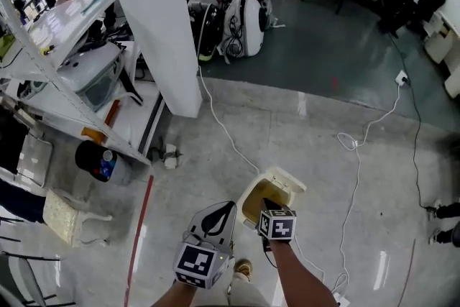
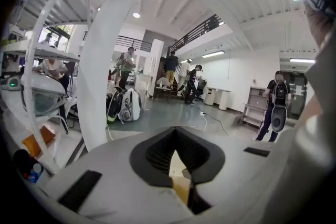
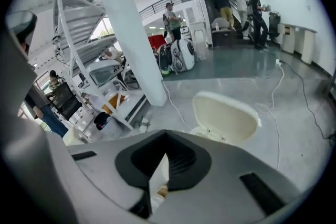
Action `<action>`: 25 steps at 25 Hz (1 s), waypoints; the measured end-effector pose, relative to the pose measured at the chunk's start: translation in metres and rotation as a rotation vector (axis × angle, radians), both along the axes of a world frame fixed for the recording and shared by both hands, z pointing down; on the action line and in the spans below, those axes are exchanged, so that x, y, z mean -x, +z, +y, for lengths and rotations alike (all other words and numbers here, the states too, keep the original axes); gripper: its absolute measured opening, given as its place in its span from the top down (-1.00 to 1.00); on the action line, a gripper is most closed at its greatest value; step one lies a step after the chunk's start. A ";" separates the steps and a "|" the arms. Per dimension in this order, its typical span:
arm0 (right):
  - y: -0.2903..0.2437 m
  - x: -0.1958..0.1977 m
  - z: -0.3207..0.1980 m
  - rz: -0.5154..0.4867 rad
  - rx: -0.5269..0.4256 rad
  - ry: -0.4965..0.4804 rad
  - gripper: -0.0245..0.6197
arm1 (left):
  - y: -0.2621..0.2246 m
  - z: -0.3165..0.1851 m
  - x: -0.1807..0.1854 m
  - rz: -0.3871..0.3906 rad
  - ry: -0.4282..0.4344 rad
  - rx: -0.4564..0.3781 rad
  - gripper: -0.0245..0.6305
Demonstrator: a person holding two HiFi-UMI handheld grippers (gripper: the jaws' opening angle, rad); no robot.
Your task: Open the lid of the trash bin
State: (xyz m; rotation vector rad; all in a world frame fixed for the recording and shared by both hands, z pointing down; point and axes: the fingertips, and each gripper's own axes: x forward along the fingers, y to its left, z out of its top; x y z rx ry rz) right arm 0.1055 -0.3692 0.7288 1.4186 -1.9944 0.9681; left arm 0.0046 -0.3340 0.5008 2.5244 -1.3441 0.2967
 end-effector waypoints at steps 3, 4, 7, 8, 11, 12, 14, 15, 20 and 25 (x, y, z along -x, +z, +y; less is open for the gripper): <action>-0.068 0.002 -0.019 -0.005 -0.115 -0.013 0.82 | -0.039 0.006 0.000 0.011 0.004 -0.031 0.95; -0.090 0.004 -0.018 -0.010 -0.150 -0.018 0.82 | -0.051 0.012 0.001 0.015 0.001 -0.033 0.95; -0.158 0.008 -0.012 -0.024 -0.270 -0.034 0.82 | -0.083 0.025 0.003 0.037 -0.007 -0.042 0.95; -0.180 0.010 -0.010 -0.029 -0.310 -0.039 0.82 | -0.092 0.029 0.003 0.043 -0.005 -0.047 0.96; -0.238 0.011 0.000 -0.041 -0.422 -0.053 0.82 | -0.112 0.040 -0.001 0.053 0.015 -0.059 0.96; -0.257 0.011 0.004 -0.047 -0.458 -0.056 0.82 | -0.116 0.044 -0.003 0.055 0.024 -0.061 0.96; -0.292 0.009 0.014 -0.067 -0.529 -0.056 0.82 | -0.123 0.051 -0.008 0.057 0.042 -0.068 0.96; -0.310 0.008 0.020 -0.078 -0.563 -0.055 0.82 | -0.126 0.053 -0.010 0.058 0.051 -0.071 0.96; -0.377 0.001 0.057 -0.134 -0.695 -0.069 0.82 | -0.145 0.058 -0.023 0.078 0.077 -0.106 0.95; -0.414 -0.003 0.089 -0.170 -0.785 -0.066 0.82 | -0.160 0.059 -0.027 0.093 0.094 -0.145 0.95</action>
